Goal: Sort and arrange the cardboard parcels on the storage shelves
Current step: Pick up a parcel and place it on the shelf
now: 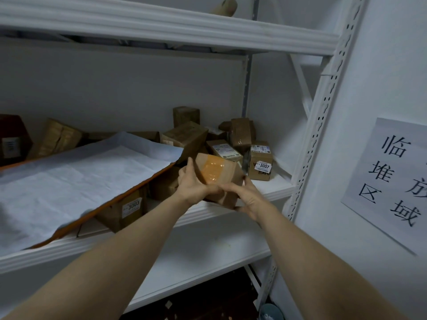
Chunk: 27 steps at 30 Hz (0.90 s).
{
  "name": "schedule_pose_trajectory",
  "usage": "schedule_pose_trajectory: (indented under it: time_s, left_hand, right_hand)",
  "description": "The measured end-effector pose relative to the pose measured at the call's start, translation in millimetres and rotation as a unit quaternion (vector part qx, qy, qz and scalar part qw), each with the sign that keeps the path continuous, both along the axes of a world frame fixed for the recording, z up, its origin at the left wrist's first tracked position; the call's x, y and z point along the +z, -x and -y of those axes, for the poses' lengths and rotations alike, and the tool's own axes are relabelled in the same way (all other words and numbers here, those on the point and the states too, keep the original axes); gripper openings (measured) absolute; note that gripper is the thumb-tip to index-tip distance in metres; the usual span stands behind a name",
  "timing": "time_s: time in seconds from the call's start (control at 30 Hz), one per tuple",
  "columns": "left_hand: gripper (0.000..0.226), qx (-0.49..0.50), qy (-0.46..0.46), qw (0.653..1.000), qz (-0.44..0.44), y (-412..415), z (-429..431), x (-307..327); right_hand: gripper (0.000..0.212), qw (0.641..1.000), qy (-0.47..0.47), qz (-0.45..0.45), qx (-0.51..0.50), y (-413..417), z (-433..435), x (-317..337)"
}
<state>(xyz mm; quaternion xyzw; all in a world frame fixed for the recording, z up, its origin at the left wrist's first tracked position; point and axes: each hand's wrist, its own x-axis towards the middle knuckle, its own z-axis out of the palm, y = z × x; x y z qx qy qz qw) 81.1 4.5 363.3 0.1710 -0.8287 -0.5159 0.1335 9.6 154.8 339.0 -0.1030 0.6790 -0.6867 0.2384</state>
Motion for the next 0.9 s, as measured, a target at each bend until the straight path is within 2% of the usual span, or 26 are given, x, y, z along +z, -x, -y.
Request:
schedule_pose_trajectory:
  time_s: [0.03, 0.1, 0.13, 0.17, 0.23, 0.3, 0.4, 0.47, 0.53, 0.57, 0.67, 0.77, 0.8, 0.9]
  left_hand:
    - [0.102, 0.004, -0.063, 0.998, -0.004, 2, 4, -1]
    - [0.075, 0.034, -0.227, 0.973, -0.020, 3, 7, 2]
    - [0.068, 0.051, -0.296, 0.954, -0.021, 2, 6, 5]
    - [0.072, 0.062, -0.340, 0.938, -0.010, 2, 5, 9]
    - [0.097, 0.072, -0.377, 0.923, 0.032, 4, 6, 11]
    - [0.108, 0.065, -0.406, 0.910, 0.062, 3, 8, 11]
    - [0.102, 0.034, -0.460, 0.884, 0.076, 1, 9, 9]
    - [0.081, 0.020, -0.493, 0.867, 0.074, -2, 6, 13]
    - [0.066, 0.012, -0.474, 0.878, 0.063, -4, 4, 15]
    - [0.068, 0.015, -0.450, 0.891, 0.054, -4, 5, 15]
    - [0.093, 0.050, -0.348, 0.936, 0.029, -1, 9, 11]
    - [0.145, 0.074, -0.283, 0.956, 0.010, 3, 7, 2]
    - [0.153, 0.076, -0.239, 0.968, 0.003, 7, 9, -5]
    - [0.148, 0.057, -0.108, 0.993, -0.006, -2, 0, -3]
  right_hand:
    - [0.106, 1.000, 0.004, -0.008, -0.004, 1, 0, 0]
    - [0.139, 0.999, -0.008, -0.046, -0.013, 0, 1, -1]
    - [0.151, 0.997, -0.025, -0.074, -0.018, -1, 3, -1]
    - [0.154, 0.993, -0.043, -0.104, -0.025, -3, 3, 0]
    - [0.150, 0.984, -0.074, -0.161, -0.037, -5, 4, 2]
    - [0.146, 0.970, -0.113, -0.214, -0.037, -5, 3, 3]
    - [0.148, 0.955, -0.137, -0.259, -0.035, -9, 4, 5]
    - [0.151, 0.952, -0.145, -0.268, -0.037, -9, 3, 2]
    - [0.155, 0.954, -0.146, -0.260, -0.026, -6, 1, -4]
    - [0.155, 0.960, -0.145, -0.241, -0.016, -4, 0, -6]
    - [0.150, 0.987, -0.096, -0.133, 0.000, -2, -6, -7]
    - [0.131, 0.999, 0.044, -0.002, 0.010, -3, -11, -2]
    - [0.125, 0.998, 0.065, 0.013, 0.013, -4, -11, -1]
    - [0.108, 0.997, 0.076, 0.015, 0.016, -8, -8, 2]
